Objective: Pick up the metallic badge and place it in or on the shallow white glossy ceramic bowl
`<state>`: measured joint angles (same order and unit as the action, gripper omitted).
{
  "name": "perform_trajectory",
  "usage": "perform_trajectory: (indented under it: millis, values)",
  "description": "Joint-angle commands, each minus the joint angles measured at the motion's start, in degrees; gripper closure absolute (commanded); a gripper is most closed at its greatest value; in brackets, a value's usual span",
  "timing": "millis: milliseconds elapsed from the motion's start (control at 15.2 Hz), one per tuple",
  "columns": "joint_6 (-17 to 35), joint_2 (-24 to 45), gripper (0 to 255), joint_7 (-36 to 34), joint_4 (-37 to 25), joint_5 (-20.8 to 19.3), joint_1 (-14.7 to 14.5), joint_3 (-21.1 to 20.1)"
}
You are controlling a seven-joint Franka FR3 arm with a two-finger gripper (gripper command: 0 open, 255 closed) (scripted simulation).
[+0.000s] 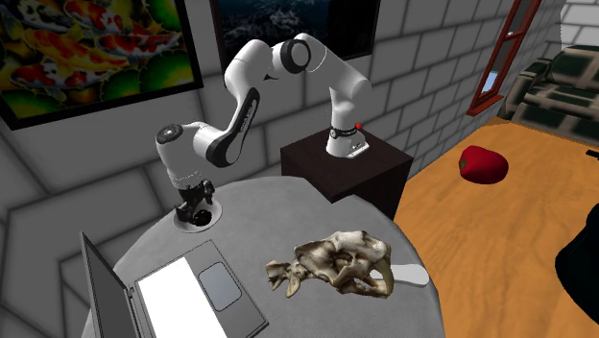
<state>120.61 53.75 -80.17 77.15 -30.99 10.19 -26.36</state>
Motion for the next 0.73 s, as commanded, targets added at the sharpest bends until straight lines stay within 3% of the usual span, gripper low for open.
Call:
perform_trajectory:
  millis: [0,132,660]
  values:
    - [-1.5,-1.8,0,0.2,0.4,0.6,0.2,-0.6]
    - [-3.6,-3.6,0,0.6,0.0,1.4,0.3,-1.3]
    - [-3.6,-3.6,0,0.6,0.0,1.4,0.3,-1.3]
